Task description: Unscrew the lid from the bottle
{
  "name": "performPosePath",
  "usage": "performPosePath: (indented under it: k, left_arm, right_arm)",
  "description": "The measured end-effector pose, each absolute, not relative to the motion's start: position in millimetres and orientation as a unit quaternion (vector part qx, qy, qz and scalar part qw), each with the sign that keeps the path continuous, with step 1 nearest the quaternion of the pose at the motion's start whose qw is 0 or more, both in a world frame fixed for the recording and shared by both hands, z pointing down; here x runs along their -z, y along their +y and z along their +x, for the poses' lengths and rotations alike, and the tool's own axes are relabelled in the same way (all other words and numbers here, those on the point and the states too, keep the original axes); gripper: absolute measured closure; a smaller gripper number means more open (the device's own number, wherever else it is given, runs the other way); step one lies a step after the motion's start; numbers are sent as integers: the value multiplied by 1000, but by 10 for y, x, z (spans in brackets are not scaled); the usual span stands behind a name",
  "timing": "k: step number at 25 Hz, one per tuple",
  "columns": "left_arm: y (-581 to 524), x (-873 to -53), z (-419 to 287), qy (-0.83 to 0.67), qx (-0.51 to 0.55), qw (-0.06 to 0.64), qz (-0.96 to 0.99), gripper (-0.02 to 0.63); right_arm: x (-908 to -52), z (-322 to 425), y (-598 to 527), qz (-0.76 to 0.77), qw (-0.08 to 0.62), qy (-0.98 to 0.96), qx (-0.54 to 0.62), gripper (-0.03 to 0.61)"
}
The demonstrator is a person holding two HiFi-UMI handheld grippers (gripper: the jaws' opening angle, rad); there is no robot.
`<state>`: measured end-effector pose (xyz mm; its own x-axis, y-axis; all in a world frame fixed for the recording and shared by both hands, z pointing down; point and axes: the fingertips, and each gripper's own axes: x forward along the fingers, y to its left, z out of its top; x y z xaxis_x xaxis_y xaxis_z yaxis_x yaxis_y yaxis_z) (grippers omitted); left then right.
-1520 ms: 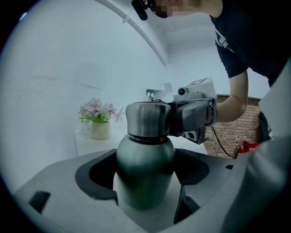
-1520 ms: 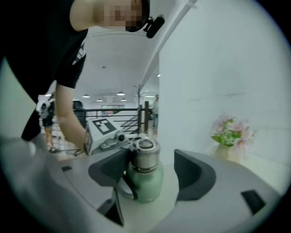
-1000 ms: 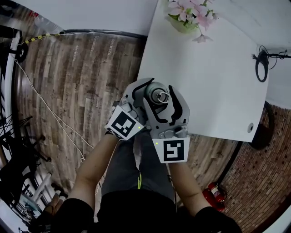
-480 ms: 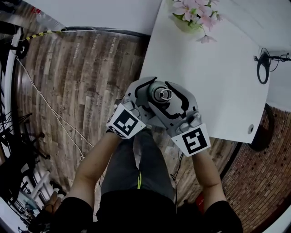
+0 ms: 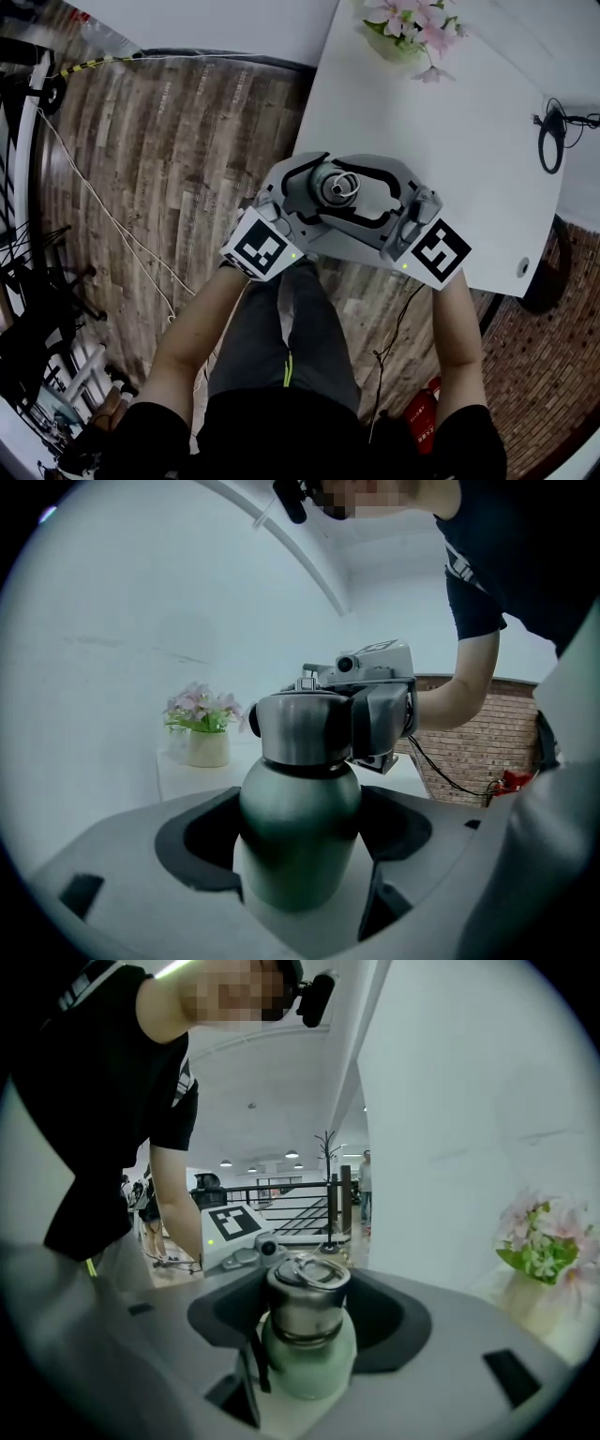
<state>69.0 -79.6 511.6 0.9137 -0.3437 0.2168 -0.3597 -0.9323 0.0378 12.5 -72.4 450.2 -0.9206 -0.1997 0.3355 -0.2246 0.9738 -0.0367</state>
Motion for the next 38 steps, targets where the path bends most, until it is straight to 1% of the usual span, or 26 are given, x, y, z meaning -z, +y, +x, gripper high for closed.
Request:
performPosePath:
  k: [5,9,11,16,18,23,33,38]
  left_arm:
    - [-797,-5128,700,-180,-105,38,977,244]
    - [-795,-5127,696,-180,-104,38,977,244]
    - [-792,-5130,694,-181,-104,39,977,244]
    - [-794,-5135,697,-179,-106,39,977,244]
    - [-795,-5132,694,-180,-106,38,977,244]
    - [-796,-5127,692,-184,-105,39,977,244]
    - [-787,-5119,689,-183,-104,38,977,244]
    - [-791,-5108,686,-183,-105,37,977,244]
  right_arm:
    - [-4484,133,-736,135,164,-977,-17,311]
    - [-4477,235,-721,175,158,-972,-24,270]
    - [-4435,351,-724,230,133,-963,-41,265]
    - [-4310,602,-715,430,59,-898,-75,265]
    - [-4315,529,-672,462,63,-882,-68,265]
    - [-4396,367,-714,486,81,-868,-62,267]
    - [-4481,277,-858,491,90,-864,-70,267]
    - [-4508,248,-882,493,110,-862,-54,275]
